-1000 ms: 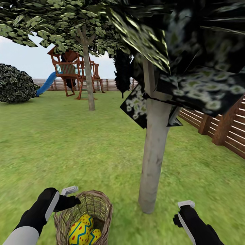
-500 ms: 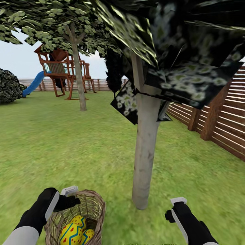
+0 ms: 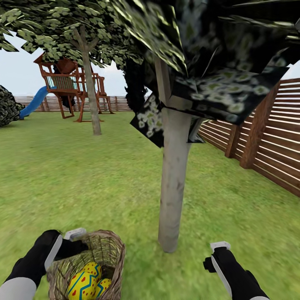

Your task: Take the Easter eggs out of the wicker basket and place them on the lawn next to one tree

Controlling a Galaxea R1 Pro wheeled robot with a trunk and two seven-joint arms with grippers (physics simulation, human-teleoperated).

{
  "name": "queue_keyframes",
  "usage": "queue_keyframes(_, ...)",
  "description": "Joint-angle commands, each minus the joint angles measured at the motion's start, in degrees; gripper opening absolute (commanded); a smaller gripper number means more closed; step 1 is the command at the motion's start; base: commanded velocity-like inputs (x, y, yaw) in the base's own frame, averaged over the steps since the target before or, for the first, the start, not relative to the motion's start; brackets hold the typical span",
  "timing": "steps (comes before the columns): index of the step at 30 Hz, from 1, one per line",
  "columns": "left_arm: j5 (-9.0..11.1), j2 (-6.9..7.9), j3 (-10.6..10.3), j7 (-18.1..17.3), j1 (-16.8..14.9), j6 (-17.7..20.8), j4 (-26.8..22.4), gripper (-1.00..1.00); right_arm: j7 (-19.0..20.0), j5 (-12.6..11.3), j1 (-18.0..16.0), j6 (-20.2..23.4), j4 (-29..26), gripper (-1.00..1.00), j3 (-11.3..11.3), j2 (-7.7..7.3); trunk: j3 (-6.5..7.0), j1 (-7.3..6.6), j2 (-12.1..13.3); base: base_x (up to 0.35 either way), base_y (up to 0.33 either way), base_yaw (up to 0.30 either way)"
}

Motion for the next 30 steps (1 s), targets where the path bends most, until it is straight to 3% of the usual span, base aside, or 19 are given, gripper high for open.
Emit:
queue_keyframes(1, 0.6, 1.66, 0.2, -0.2, 0.0, 0.3, 0.7, 1.0, -0.1, -0.1, 0.0, 0.5, -0.1, 1.0, 0.2, -0.3, -0.25, 0.22, -0.4, 0.0, 0.0, 0.0)
queue_keyframes(2, 0.6, 2.63, 0.3, -0.2, 0.0, 0.3, 1.3, 1.0, -0.2, -0.2, 0.0, 0.6, -0.1, 1.0, 0.2, -0.46, -0.43, 0.44, -0.8, 0.0, 0.0, 0.0)
queue_keyframes(5, 0.6, 3.21, 0.4, -0.2, 0.0, 0.3, 1.8, 1.0, -0.2, -0.3, 0.0, 0.6, -0.1, 1.0, 0.2, -0.75, -0.96, 1.1, -2.0, 0.0, 0.0, 0.0)
queue_keyframes(15, 0.6, 2.92, 0.2, -0.2, 0.0, 0.2, 2.0, 1.0, -0.2, -0.2, 0.0, 0.7, -0.1, 1.0, 0.2, -0.99, -0.96, 1.1, -2.0, 0.0, 0.0, 0.0)
queue_keyframes(25, 0.6, 2.93, 0.4, -0.2, 0.0, 0.2, 2.1, 1.0, -0.2, -0.2, 0.0, 0.7, -0.1, 1.0, 0.2, -0.99, -2.76, 3.29, -6.1, 0.0, 0.0, 0.0)
queue_keyframes(30, 0.6, 2.94, 0.4, -0.2, 0.0, 0.2, 2.1, 1.0, -0.2, -0.2, 0.0, 0.7, -0.1, 1.0, 0.2, -0.99, -2.76, 3.29, -6.1, 0.0, 0.0, 0.0)
